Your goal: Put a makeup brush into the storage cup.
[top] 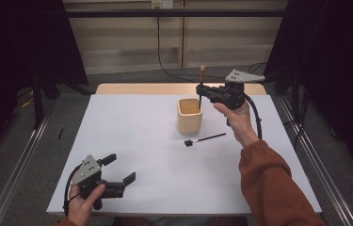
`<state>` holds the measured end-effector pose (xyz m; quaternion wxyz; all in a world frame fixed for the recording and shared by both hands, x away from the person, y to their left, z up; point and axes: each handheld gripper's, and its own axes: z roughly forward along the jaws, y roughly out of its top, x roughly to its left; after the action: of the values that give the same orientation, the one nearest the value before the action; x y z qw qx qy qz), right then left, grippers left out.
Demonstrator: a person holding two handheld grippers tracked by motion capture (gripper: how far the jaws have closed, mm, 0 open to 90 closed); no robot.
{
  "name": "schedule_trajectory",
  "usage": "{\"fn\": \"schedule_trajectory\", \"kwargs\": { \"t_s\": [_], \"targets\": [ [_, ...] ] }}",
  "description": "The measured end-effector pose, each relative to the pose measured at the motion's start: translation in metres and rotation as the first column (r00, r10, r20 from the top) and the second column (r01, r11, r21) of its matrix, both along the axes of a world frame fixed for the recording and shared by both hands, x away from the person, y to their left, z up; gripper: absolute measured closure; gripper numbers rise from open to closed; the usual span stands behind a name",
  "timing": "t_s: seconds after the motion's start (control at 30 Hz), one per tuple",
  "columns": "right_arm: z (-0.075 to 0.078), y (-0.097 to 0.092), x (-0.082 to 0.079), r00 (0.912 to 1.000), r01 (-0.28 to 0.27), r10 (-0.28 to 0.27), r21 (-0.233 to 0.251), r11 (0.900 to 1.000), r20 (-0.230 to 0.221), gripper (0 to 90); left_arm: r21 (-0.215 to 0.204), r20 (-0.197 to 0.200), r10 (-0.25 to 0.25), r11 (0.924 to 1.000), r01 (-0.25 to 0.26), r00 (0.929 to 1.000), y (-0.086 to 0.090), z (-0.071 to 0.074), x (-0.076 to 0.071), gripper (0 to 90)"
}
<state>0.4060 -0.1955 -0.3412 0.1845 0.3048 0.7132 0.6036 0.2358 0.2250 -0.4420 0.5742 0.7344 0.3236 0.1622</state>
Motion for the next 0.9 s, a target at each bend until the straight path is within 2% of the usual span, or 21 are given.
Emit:
{"fn": "schedule_trajectory", "kwargs": {
  "t_s": [0.17, 0.4, 0.7, 0.9],
  "targets": [
    [-0.001, 0.005, 0.013, 0.9997, 0.023, -0.023, 0.007, 0.9997, -0.005, 83.8, 0.001, -0.006, 0.001, 1.0000, -0.001, 1.0000, 0.001, -0.001, -0.001, 2.1],
    [-0.008, 0.010, 0.020, 0.9995, 0.028, -0.028, -0.024, 0.9993, -0.016, 83.8, -0.005, 0.001, 0.005, 1.0000, -0.005, 1.0000, 0.003, 0.000, -0.002, 2.1],
    [-0.016, 0.013, 0.022, 0.9995, 0.021, -0.022, -0.030, 0.9993, -0.023, 83.8, -0.015, 0.007, 0.004, 0.9999, -0.004, 1.0000, 0.003, 0.001, -0.001, 2.1],
    [-0.028, 0.016, 0.023, 0.9990, 0.023, -0.024, -0.037, 0.9991, -0.038, 83.8, 0.000, 0.005, -0.002, 1.0000, 0.002, 1.0000, 0.004, 0.001, 0.000, 2.1]
  ]
}}
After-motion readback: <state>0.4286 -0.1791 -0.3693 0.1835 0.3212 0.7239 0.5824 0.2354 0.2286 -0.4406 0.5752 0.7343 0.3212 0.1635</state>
